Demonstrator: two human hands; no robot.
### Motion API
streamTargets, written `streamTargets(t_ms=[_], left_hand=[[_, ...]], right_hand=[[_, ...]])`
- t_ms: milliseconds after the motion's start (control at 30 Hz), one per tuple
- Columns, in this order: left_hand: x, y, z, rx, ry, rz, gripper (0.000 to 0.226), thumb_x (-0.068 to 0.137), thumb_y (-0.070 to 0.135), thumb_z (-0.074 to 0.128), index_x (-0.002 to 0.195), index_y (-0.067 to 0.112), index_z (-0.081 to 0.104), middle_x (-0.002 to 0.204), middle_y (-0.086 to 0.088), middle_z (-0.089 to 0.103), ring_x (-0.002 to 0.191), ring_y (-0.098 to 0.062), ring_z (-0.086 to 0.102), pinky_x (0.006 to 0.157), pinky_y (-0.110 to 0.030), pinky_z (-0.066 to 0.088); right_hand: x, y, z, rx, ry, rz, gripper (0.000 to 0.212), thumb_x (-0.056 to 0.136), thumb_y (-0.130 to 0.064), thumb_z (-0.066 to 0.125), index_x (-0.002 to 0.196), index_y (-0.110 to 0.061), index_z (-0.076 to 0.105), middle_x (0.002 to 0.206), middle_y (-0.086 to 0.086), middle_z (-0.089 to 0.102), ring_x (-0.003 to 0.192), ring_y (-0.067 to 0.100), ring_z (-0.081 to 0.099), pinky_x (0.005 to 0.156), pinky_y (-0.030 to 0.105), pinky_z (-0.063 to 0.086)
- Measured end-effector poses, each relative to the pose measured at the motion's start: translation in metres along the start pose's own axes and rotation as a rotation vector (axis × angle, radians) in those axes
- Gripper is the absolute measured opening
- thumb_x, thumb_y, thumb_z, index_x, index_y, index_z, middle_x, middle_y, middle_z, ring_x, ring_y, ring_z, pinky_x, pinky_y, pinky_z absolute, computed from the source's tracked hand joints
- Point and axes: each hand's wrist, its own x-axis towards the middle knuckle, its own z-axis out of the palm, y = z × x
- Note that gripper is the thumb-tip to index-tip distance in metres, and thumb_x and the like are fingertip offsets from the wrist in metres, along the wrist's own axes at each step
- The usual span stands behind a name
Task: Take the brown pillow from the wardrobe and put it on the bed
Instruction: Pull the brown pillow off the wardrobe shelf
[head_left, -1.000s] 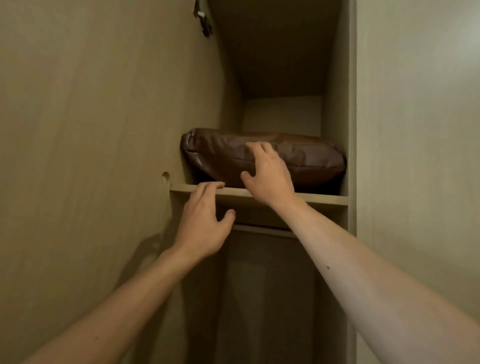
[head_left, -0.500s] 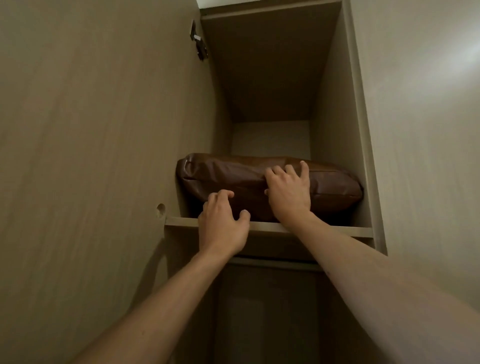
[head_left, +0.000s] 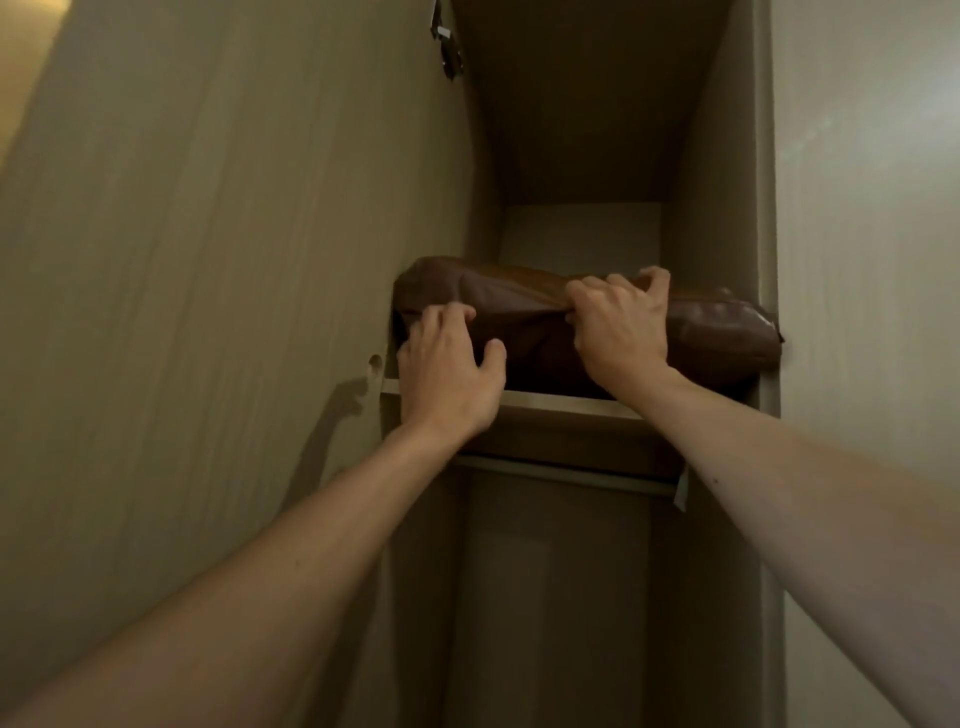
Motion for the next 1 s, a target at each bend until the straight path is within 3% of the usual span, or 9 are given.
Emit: streamTargets(t_ms=[400, 600, 700, 867, 933, 1000], left_hand=[[0.039, 0.074, -0.084, 0.151, 0.181, 0.216, 0.048, 0.099, 0.046, 0.039, 0.128, 0.014, 0.061, 0.130, -0.009, 0.062, 0.121, -0.027, 0.056, 0.108, -0.048, 0.040], [0.059, 0.078, -0.111, 0.311, -0.038, 0.142, 0.045, 0.102, 0.050, 0.037, 0.122, 0.021, 0.066, 0.123, -0.008, 0.068, 0.116, -0.031, 0.061, 0.108, -0.055, 0.041], [0.060, 0.081, -0.115, 0.341, -0.149, 0.110, 0.051, 0.096, 0.059, 0.038, 0.118, 0.024, 0.068, 0.117, -0.007, 0.072, 0.109, -0.033, 0.064, 0.099, -0.053, 0.049], [0.044, 0.078, -0.112, 0.358, -0.254, 0.101, 0.082, 0.088, 0.074, 0.033, 0.146, 0.019, 0.052, 0.145, -0.012, 0.060, 0.130, -0.036, 0.055, 0.109, -0.052, 0.043], [0.032, 0.072, -0.107, 0.448, -0.236, 0.112, 0.089, 0.086, 0.079, 0.026, 0.150, 0.021, 0.047, 0.148, -0.012, 0.057, 0.133, -0.037, 0.053, 0.111, -0.054, 0.039], [0.022, 0.065, -0.105, 0.507, -0.190, 0.117, 0.090, 0.085, 0.080, 0.022, 0.150, 0.023, 0.047, 0.148, -0.011, 0.056, 0.133, -0.038, 0.052, 0.112, -0.055, 0.037]], right_hand=[[-0.023, -0.018, -0.114, 0.173, 0.276, -0.082, 0.014, 0.099, -0.016, 0.063, 0.106, -0.020, 0.074, 0.101, -0.003, 0.077, 0.101, 0.024, 0.069, 0.111, 0.054, 0.031], [-0.059, -0.014, -0.146, 0.243, 0.291, -0.105, 0.011, 0.098, -0.019, 0.064, 0.094, -0.022, 0.074, 0.094, -0.004, 0.076, 0.098, 0.022, 0.069, 0.111, 0.052, 0.029], [-0.078, -0.017, -0.154, 0.263, 0.279, -0.113, 0.010, 0.097, -0.017, 0.066, 0.095, -0.021, 0.076, 0.097, -0.001, 0.078, 0.099, 0.024, 0.070, 0.110, 0.052, 0.031], [-0.116, -0.023, -0.152, 0.297, 0.249, -0.131, 0.006, 0.094, -0.016, 0.072, 0.092, -0.018, 0.078, 0.098, 0.003, 0.076, 0.098, 0.026, 0.069, 0.101, 0.051, 0.042], [-0.127, -0.026, -0.150, 0.312, 0.237, -0.148, 0.008, 0.092, -0.026, 0.075, 0.093, -0.018, 0.078, 0.102, 0.004, 0.076, 0.100, 0.026, 0.068, 0.101, 0.052, 0.044], [-0.133, -0.027, -0.151, 0.370, 0.180, -0.135, 0.025, 0.093, -0.044, 0.068, 0.098, -0.021, 0.076, 0.104, 0.001, 0.074, 0.102, 0.022, 0.066, 0.102, 0.050, 0.043]])
